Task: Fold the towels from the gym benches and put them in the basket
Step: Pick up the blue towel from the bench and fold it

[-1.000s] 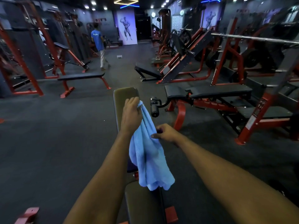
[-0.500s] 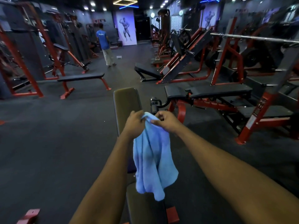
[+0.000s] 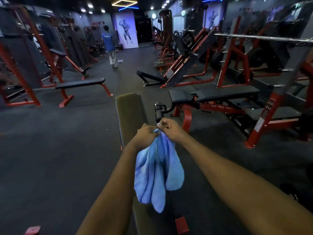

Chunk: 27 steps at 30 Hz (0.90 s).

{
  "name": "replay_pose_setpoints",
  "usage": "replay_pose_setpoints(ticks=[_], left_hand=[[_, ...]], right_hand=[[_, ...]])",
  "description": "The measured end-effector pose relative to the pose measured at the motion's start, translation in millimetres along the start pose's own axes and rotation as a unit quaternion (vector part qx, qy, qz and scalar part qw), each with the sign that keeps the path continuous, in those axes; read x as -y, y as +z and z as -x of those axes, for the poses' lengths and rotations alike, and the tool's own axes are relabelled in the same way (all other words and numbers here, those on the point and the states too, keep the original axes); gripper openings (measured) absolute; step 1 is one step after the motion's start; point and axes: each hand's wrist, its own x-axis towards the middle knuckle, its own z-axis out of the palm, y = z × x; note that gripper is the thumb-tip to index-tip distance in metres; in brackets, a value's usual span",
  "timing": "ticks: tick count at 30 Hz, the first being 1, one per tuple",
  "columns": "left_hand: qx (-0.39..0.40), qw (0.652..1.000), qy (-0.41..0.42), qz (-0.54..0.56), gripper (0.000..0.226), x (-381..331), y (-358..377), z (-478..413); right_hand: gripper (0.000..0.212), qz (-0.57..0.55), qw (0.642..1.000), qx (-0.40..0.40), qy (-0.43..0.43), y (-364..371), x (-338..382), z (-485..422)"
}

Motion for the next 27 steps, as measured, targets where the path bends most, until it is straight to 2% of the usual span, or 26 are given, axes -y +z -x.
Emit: replay_pose_setpoints(ticks=[2, 4, 6, 8, 10, 12, 15, 18, 22, 23, 24, 25, 27], left_hand=[[0.007, 1.0, 0.008, -0.005, 0.026, -2.5, 1.8, 4.2], [-0.024, 0.999, 0.025, -0.006, 0.022, -2.1, 1.4, 4.7], [-0.088, 0.994, 0.061, -0.016, 0.018, 1.2, -0.2, 5.0], [-0.179, 0.981, 0.07, -0.009, 0.018, 5.1, -3.3, 2.2], [-0.278, 0.96, 0.032, 0.022, 0.021, 7.7, -9.1, 0.3], [-0.354, 0.934, -0.018, 0.047, 0.025, 10.8, -17.7, -1.1], [-0.433, 0.895, -0.109, 0.008, 0.01, 15.1, -26.5, 1.4], [-0.431, 0.885, -0.176, -0.015, 0.019, 14.8, -29.8, 2.9], [-0.378, 0.895, -0.236, -0.029, 0.025, 16.0, -27.8, 4.5], [-0.362, 0.898, -0.246, -0.038, 0.025, 17.0, -26.5, 4.1], [-0.343, 0.904, -0.253, -0.04, 0.024, 19.4, -25.4, 3.3], [-0.321, 0.912, -0.255, -0.028, 0.022, 21.2, -25.8, 2.6], [-0.272, 0.932, -0.238, 0.001, 0.017, 24.1, -27.2, 0.9]], right_hand=[[0.015, -0.022, 1.0, 0.006, 0.005, -2.8, 1.8, -1.6], [0.008, -0.047, 0.998, 0.025, 0.026, -4.0, -1.3, 3.4], [0.014, -0.046, 0.994, 0.07, 0.069, -7.6, -6.5, 11.3], [0.025, 0.017, 0.984, 0.136, 0.11, -11.0, -18.4, 17.6], [0.03, 0.062, 0.976, 0.158, 0.138, -12.8, -35.8, 24.4], [0.033, 0.056, 0.977, 0.127, 0.161, -12.8, -49.0, 30.3], [0.04, 0.122, 0.974, 0.063, 0.178, -15.5, -52.8, 33.1], [0.013, 0.186, 0.959, -0.036, 0.209, -21.2, -50.4, 30.7], [0.024, 0.197, 0.888, -0.203, 0.362, -24.0, -42.3, 21.6], [0.024, 0.192, 0.88, -0.222, 0.374, -25.1, -37.5, 20.4], [0.022, 0.183, 0.892, -0.201, 0.362, -25.7, -31.4, 17.5], [0.017, 0.164, 0.918, -0.159, 0.324, -25.7, -24.4, 14.1], [0.011, 0.07, 0.966, -0.079, 0.235, -19.8, -6.9, 11.6]])
